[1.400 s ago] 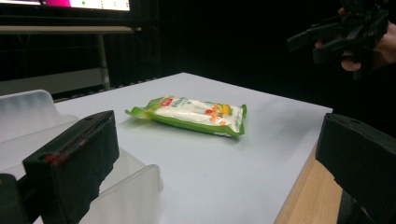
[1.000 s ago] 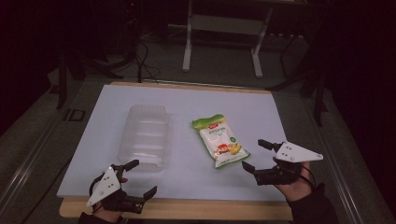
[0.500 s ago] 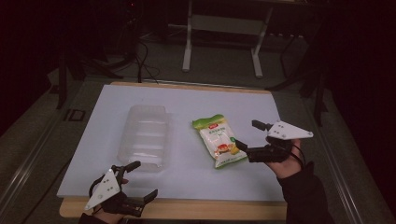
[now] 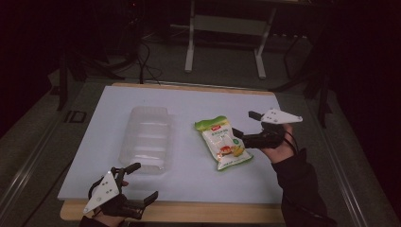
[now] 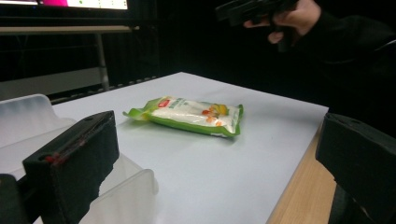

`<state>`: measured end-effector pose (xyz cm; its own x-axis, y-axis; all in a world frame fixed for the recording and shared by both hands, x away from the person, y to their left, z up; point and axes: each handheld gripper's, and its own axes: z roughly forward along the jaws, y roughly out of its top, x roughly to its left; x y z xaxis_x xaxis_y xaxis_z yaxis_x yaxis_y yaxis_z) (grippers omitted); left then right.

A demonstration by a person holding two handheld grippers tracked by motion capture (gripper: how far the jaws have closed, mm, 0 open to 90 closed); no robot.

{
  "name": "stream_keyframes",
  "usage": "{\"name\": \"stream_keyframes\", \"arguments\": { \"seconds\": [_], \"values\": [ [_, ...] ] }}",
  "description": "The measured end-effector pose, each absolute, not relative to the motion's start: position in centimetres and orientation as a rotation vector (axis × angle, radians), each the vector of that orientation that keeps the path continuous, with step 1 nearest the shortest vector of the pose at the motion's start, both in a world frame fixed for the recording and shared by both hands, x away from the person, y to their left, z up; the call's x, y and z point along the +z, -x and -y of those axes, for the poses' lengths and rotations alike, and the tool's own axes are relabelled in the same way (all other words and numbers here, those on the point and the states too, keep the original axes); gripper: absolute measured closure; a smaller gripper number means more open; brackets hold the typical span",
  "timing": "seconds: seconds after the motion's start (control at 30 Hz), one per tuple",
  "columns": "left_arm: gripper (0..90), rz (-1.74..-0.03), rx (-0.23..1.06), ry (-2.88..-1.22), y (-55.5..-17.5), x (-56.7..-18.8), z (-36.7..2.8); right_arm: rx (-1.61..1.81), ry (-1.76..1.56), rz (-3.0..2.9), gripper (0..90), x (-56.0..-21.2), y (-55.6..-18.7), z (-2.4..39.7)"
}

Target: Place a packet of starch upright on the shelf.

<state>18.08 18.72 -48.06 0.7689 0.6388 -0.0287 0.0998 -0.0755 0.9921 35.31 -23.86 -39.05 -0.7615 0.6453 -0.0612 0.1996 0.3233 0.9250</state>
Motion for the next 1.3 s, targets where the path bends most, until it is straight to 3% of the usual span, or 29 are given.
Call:
{"name": "stream_keyframes", "arguments": {
  "seconds": [0.97, 1.3],
  "values": [
    [0.0, -0.612, 0.490, -1.609, -18.2, -48.2, -19.0, 1.285, -0.951, -2.277, 16.7, -46.0, -44.3, 22.3],
    [0.0, -0.618, 0.479, -1.614, -18.2, -48.2, -19.0, 1.194, -1.007, -2.306, 32.4, -48.6, -46.2, 21.7]
  ]
}}
